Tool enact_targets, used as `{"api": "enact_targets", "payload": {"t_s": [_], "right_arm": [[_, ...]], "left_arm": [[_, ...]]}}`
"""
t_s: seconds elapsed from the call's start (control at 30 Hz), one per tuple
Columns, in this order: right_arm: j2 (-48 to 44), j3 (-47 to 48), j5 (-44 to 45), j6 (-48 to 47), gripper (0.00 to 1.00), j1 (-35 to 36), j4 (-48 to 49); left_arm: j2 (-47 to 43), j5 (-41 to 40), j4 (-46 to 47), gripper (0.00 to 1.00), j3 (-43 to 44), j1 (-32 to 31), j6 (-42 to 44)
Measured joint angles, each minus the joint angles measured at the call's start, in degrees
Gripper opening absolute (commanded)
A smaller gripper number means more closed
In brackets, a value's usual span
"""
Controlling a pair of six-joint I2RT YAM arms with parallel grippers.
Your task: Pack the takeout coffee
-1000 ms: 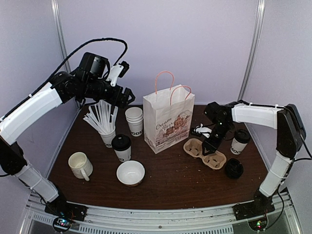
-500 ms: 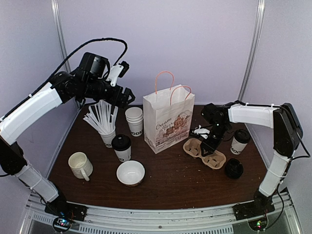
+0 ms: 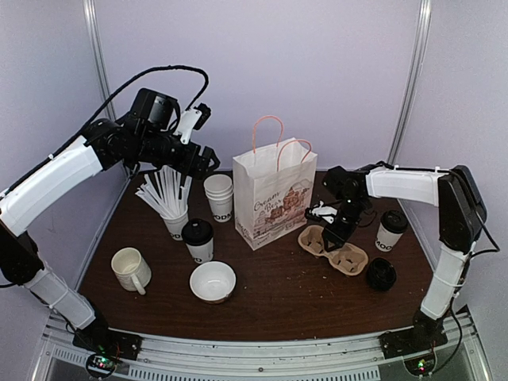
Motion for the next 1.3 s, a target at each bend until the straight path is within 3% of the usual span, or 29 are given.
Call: {"api": "enact_targets", "payload": {"t_s": [0.5,0.97,1.3], "right_arm": [[1.55,0.0,1.88,0.22,0.46,1.42,-0.83],[1.77,0.02,2.84,0.11,0.32,1.57,-0.98],[-3.67,0.0,3.52,-0.46,0.31,1.16,-3.02]], "left_arm": [[-0.72,-0.63,0.02,0.89,-0.92,0.0,0.0],[-0.44,-0.61,0.28,0.89,-0.68,0.0,0.04],[10.97,1.33,0.83,0.88,13.79,0.02,2.23]]}}
